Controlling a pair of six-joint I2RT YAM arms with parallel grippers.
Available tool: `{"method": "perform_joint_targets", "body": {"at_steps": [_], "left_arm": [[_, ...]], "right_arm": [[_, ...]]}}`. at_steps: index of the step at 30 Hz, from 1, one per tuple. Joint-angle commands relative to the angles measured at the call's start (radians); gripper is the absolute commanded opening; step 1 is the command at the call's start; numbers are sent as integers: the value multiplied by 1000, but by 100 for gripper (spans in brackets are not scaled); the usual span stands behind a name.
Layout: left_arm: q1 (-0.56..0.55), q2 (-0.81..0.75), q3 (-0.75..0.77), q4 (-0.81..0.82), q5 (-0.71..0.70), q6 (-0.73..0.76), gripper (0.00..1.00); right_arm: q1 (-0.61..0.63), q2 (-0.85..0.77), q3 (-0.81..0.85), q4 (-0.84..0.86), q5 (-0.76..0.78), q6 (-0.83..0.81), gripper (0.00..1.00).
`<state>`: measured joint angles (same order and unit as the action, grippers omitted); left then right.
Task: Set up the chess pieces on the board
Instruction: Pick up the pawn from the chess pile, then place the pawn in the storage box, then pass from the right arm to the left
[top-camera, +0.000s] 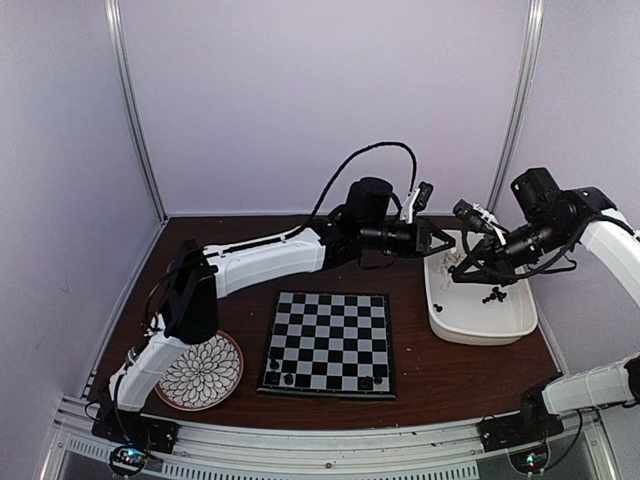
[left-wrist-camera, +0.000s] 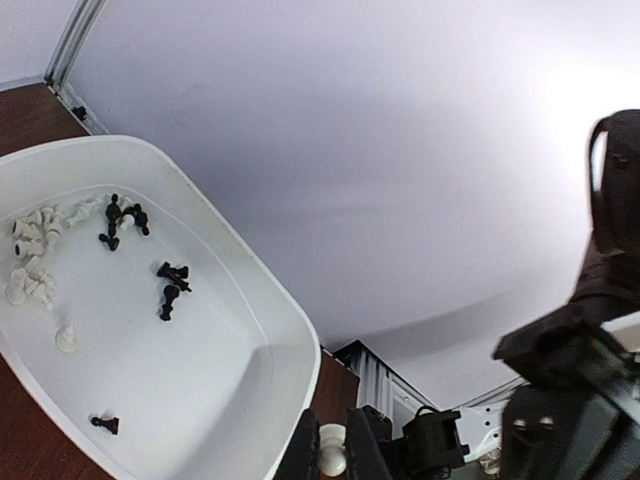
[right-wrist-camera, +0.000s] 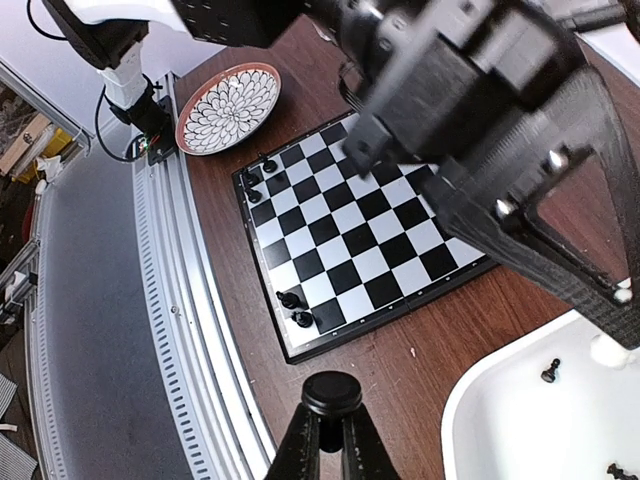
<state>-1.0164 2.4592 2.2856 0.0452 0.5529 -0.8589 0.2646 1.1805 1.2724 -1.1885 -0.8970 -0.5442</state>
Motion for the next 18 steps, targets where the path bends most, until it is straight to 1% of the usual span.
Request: {"method": "perform_joint_targets", "body": {"at_steps": [1,3,4,5,7,9,11,15,17,18], "left_arm": [[-11,134,144,-136,-26,32,0],[-16,172,178,-161,-30,23,0],[-17,188,190,-171,-28,17,5],[-19,199,199,-181,-28,8,17],[-19,208,200,-191,-32,-6,35],[-16,205,201,-203,-39,-9,47],[-12,194,200,-204,-36,-1,50],[6,139,156,-198,-41,20,52],[22,66,62,-147,-43,30,52],[28,12,-40,-96,-56,43,52]], "right_arm": [[8,-22,33,-40,8,-5,3],[8,-21,39,-42,11,-5,3],[8,-19,40,-40,12,-4,3],[8,-16,41,-37,12,-4,3],[8,-12,38,-26,11,0,3],[8,-5,40,-18,8,5,3],[7,-1,40,-12,7,9,3],[7,5,38,-2,12,17,3],[5,5,30,14,21,33,3],[4,7,27,15,20,35,3]]}}
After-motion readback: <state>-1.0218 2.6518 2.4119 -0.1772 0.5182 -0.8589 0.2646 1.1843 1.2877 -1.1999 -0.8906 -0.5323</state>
